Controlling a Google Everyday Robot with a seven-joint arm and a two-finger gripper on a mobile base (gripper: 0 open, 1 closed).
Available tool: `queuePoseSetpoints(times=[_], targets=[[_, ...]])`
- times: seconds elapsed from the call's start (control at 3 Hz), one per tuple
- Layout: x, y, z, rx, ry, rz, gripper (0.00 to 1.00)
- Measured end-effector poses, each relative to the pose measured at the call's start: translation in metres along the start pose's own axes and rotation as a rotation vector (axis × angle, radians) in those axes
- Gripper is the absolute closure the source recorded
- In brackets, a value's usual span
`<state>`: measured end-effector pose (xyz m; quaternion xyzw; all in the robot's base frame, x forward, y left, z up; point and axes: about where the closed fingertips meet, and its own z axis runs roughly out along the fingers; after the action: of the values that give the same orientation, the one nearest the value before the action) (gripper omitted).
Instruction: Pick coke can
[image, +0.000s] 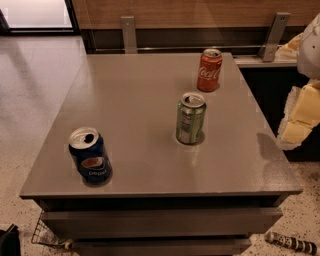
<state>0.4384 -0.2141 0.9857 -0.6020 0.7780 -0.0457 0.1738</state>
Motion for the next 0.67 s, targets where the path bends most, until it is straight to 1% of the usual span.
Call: queuePoseSetpoints(times=[0.33, 0.67], targets=[[0.0007, -0.0017, -0.0002, 0.006, -0.005, 0.005, 0.00], [0.0036, -0.0077, -0.0006, 0.026, -0.025, 0.023, 0.00]])
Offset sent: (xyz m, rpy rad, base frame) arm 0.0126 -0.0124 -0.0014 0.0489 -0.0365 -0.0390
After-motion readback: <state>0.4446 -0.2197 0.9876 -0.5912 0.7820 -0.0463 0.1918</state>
